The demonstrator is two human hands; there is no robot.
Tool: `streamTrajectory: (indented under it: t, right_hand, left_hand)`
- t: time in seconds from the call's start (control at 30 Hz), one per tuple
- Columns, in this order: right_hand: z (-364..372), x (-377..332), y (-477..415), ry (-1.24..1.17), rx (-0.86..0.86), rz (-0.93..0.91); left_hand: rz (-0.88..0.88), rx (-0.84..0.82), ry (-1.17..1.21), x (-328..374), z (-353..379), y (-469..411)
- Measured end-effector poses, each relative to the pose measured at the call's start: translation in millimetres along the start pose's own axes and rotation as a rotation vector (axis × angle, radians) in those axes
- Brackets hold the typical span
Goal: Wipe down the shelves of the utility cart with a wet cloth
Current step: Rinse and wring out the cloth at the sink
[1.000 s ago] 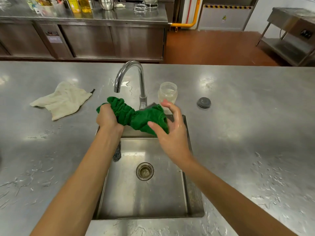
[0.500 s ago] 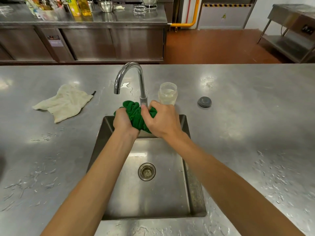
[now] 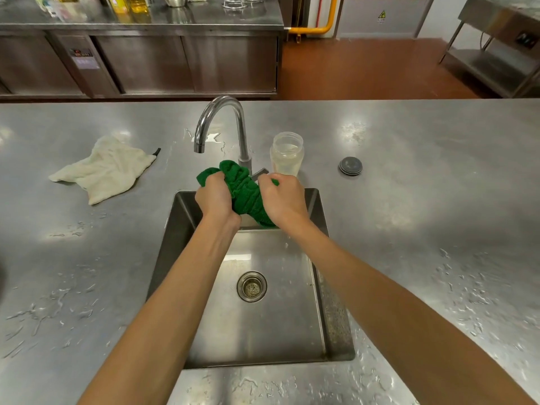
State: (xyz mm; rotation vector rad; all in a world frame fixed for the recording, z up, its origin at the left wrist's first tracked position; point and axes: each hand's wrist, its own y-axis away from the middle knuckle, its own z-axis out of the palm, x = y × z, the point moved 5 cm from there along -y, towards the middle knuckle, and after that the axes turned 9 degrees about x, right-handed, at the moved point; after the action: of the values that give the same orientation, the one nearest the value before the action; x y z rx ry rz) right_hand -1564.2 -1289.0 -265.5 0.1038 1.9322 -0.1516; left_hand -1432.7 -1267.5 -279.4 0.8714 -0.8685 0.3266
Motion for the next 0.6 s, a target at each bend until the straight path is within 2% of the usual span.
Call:
streamTrajectory:
  t: [0.23,0.6]
  right_hand:
    - [-8.5,-1.5,6.7,0.097,0.027,-0.118]
    - [-20.1,10.0,16.1,-0.063,0.039,0.106]
  left_hand:
    - [-0.072,-0.128,-0.008,-7.1,13.7,-4.2]
    - [-0.095,-0.127,-0.006,-13.7,17.8,-0.6]
